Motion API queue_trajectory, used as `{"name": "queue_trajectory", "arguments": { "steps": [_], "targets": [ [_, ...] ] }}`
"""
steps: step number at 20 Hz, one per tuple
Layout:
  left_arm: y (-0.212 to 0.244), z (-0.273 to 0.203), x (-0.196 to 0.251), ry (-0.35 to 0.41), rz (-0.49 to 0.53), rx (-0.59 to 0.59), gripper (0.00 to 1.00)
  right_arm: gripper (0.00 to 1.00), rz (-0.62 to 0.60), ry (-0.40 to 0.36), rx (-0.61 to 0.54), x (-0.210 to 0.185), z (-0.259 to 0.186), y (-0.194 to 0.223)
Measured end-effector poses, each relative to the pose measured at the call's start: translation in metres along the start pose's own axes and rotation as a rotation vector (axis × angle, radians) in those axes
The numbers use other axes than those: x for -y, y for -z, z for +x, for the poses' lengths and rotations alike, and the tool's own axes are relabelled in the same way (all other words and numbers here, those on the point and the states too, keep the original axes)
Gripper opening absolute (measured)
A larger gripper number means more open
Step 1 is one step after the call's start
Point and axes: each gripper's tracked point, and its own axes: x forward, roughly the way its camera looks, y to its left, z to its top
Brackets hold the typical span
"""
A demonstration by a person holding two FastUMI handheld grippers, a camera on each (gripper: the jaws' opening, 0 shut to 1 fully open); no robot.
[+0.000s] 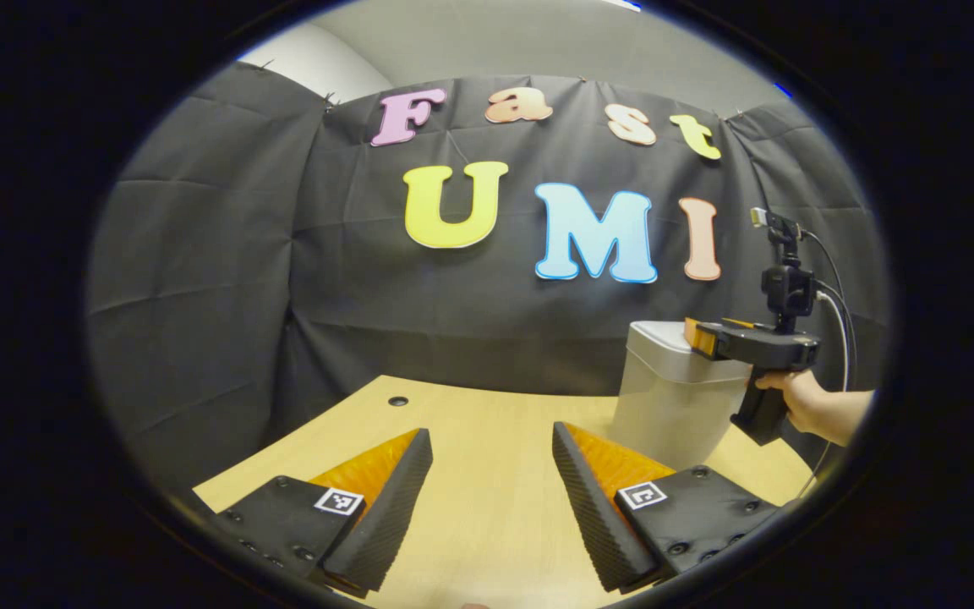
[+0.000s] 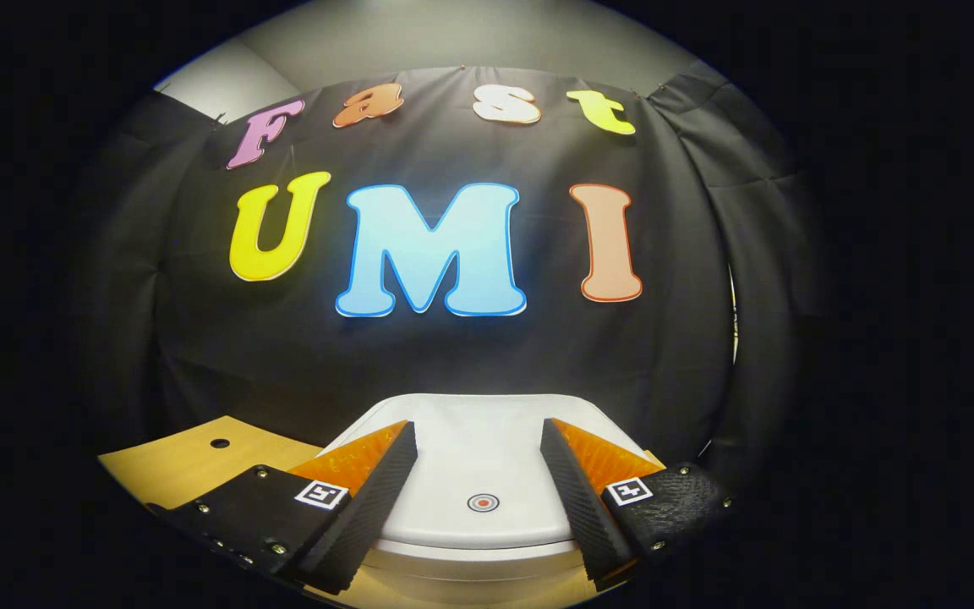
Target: Press the lid of the desktop garbage bin to open it, pick up the crumpled paper on the desktop and throw it into the bin, then pick up the pop can on the desktop and drop it into the bin, and finally close the garbage bin lid.
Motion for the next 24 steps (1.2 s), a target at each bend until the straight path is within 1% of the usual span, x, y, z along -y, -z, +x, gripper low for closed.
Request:
{"name": "queue_trajectory", "arguments": {
  "steps": [3, 5, 10, 12, 14, 18, 24],
  "targets": [
    [0.001, 0.003, -0.001, -0.004, 0.002, -0.007, 0.96, 0.96, 0.001, -0.002, 0.006, 0.001, 0.000, 0.001],
    [0.001, 0.005, -0.001, -0.008, 0.008, -0.007, 0.96, 0.96, 0.022, -0.004, 0.013, 0.002, 0.001, 0.002],
    [-0.001, 0.004, 0.001, -0.009, 0.007, -0.006, 0.96, 0.96, 0.018, 0.000, 0.051, 0.001, 0.000, 0.000],
    [-0.002, 0.003, 0.002, -0.008, 0.005, -0.001, 0.96, 0.96, 0.021, 0.001, 0.048, 0.001, 0.001, -0.001],
    [-0.003, -0.002, 0.004, -0.003, 0.006, 0.004, 0.96, 0.96, 0.020, 0.004, 0.013, 0.001, 0.001, 0.003],
    [-0.007, -0.005, 0.008, 0.010, 0.009, 0.017, 0.96, 0.96, 0.022, 0.014, 0.016, 0.001, 0.000, -0.003],
    [-0.010, -0.008, 0.012, 0.037, 0.003, 0.029, 0.96, 0.96, 0.023, 0.077, 0.005, 0.003, -0.010, -0.004]
  ]
}}
